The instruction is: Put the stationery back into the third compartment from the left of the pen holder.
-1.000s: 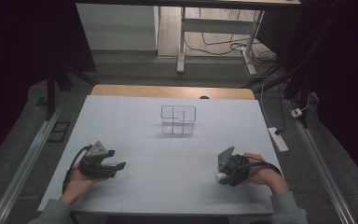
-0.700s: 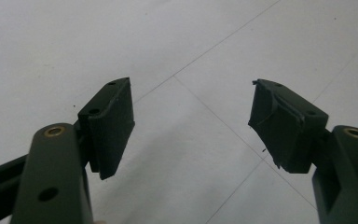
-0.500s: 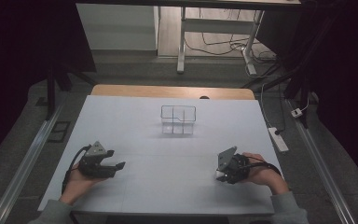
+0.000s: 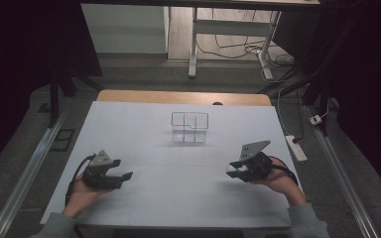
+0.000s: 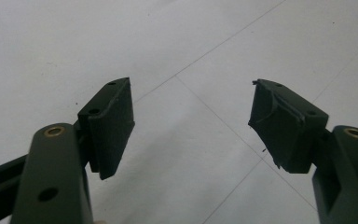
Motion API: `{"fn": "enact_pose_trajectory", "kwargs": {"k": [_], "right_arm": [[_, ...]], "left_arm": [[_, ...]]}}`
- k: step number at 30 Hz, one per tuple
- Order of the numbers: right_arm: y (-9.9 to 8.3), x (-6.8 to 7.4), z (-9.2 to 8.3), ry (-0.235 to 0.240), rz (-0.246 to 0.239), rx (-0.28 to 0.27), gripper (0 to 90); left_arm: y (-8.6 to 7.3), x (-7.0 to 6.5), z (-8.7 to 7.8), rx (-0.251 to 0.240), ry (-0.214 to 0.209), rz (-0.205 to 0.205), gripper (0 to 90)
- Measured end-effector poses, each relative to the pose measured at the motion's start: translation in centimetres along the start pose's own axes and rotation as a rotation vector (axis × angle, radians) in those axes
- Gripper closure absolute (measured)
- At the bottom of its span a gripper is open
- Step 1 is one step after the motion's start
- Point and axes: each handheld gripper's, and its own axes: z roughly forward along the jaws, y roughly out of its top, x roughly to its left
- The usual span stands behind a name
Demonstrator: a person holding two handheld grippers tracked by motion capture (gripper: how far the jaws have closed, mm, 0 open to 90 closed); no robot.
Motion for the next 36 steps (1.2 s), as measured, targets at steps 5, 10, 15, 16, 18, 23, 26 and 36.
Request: {"fn": "enact_pose_trajectory", "kwargs": {"k": [5,10,15,16,18,23,26,36], "right_arm": [[0.42,-0.22,-0.33,-0.014,0.069,-0.085,65.3],[0.76,-0.41,-0.07,-0.042,0.129,-0.141,65.3],[0.96,-0.62,0.25,-0.109,0.201,-0.152,65.3],[0.94,-0.71,0.29,-0.117,0.218,-0.158,65.3],[0.88,-0.86,0.27,-0.125,0.241,-0.165,65.2],[0.79,-0.99,0.28,-0.162,0.27,-0.196,65.3],[0.81,-0.93,0.15,-0.187,0.27,-0.213,65.2],[1.01,-0.96,-0.13,-0.224,0.32,-0.331,65.3]], "left_arm": [[0.0,0.02,-0.02,-0.001,0.0,-0.003,29.7],[-0.01,-0.02,-0.02,-0.001,0.0,-0.002,29.7],[-0.01,0.02,-0.01,-0.001,0.001,-0.004,29.6],[-0.02,0.04,-0.01,0.0,0.0,-0.004,29.6],[-0.03,0.06,0.0,0.001,0.001,-0.003,29.6],[-0.04,-0.01,0.0,0.0,0.005,-0.001,29.6],[-0.04,-0.06,0.01,0.001,0.006,0.0,29.6],[-0.14,-0.06,-0.09,0.0,0.006,-0.003,29.6]]}}
